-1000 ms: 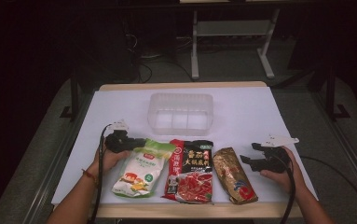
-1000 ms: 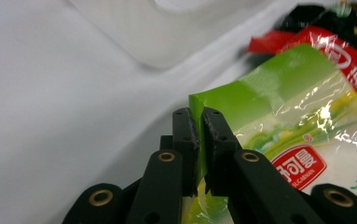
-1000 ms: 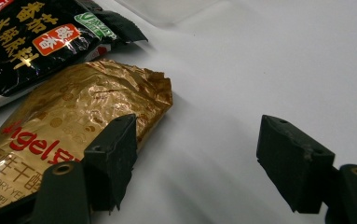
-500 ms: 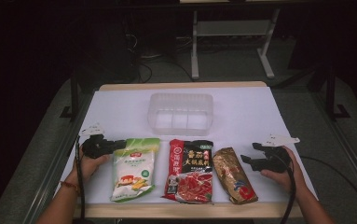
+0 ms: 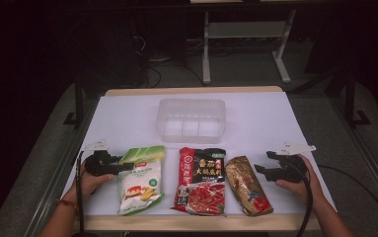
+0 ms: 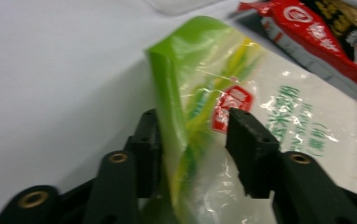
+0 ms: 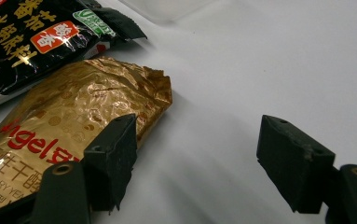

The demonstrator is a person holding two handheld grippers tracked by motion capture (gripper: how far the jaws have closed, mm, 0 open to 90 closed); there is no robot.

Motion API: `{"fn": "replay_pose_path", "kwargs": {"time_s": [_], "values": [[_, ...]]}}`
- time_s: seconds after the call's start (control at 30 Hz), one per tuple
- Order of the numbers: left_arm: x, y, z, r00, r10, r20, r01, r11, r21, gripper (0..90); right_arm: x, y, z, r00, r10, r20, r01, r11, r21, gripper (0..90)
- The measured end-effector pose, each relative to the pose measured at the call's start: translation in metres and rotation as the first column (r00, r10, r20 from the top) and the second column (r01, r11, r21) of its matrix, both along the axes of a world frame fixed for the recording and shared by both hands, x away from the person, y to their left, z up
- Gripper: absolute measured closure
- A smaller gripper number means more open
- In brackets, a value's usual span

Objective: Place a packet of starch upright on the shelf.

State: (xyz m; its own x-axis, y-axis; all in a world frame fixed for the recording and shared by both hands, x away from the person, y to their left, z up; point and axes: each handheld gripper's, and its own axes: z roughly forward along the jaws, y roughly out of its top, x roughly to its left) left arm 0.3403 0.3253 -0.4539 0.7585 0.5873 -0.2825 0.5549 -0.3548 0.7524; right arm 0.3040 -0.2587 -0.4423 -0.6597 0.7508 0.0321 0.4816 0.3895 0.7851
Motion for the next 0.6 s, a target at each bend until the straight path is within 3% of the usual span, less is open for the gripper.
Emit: {"fn": "replay_pose_path", "kwargs": {"time_s": [0.03, 0.1, 0.13, 0.27, 0.4, 0.43, 0.5, 0.6], "values": [[0.0, -0.002, 0.0, 0.9999, 0.001, -0.011, 0.0, 1.0, 0.006, 45.0, 0.0, -0.001, 0.0, 1.0, -0.001, -0.005, 0.001, 1.0, 0.008, 28.0], [-0.001, -0.006, -0.001, 0.9997, -0.008, -0.023, 0.008, 0.9999, -0.007, 42.8, 0.0, -0.001, 0.0, 1.0, 0.001, -0.007, -0.001, 1.0, 0.01, 27.9], [-0.001, -0.009, -0.001, 0.9996, -0.007, -0.027, 0.006, 0.9999, -0.012, 34.5, 0.0, -0.001, 0.0, 0.9999, 0.003, -0.01, -0.003, 1.0, 0.011, 27.9], [-0.002, -0.017, -0.001, 0.9994, 0.015, -0.031, -0.015, 0.9998, -0.014, 33.0, 0.001, -0.002, 0.0, 0.9998, 0.01, -0.017, -0.01, 1.0, 0.022, 27.9], [-0.003, -0.021, -0.001, 0.9993, 0.031, -0.02, -0.031, 0.9995, 0.001, 53.7, 0.002, -0.001, -0.001, 0.9993, 0.025, -0.029, -0.024, 1.0, 0.019, 28.0], [-0.004, -0.021, -0.002, 0.9993, 0.033, -0.02, -0.033, 0.9994, 0.007, 53.7, 0.002, -0.001, -0.001, 0.9993, 0.025, -0.029, -0.024, 1.0, 0.019, 28.0], [-0.005, -0.025, -0.001, 0.9992, 0.038, -0.012, -0.038, 0.999, 0.024, 65.4, 0.002, 0.0, -0.002, 0.999, 0.028, -0.036, -0.027, 0.999, 0.022, 27.9], [-0.006, -0.027, -0.001, 0.999, 0.043, -0.006, -0.043, 0.9984, 0.036, 72.7, 0.002, 0.0, -0.002, 0.9989, 0.028, -0.037, -0.027, 0.999, 0.022, 27.9]]}}
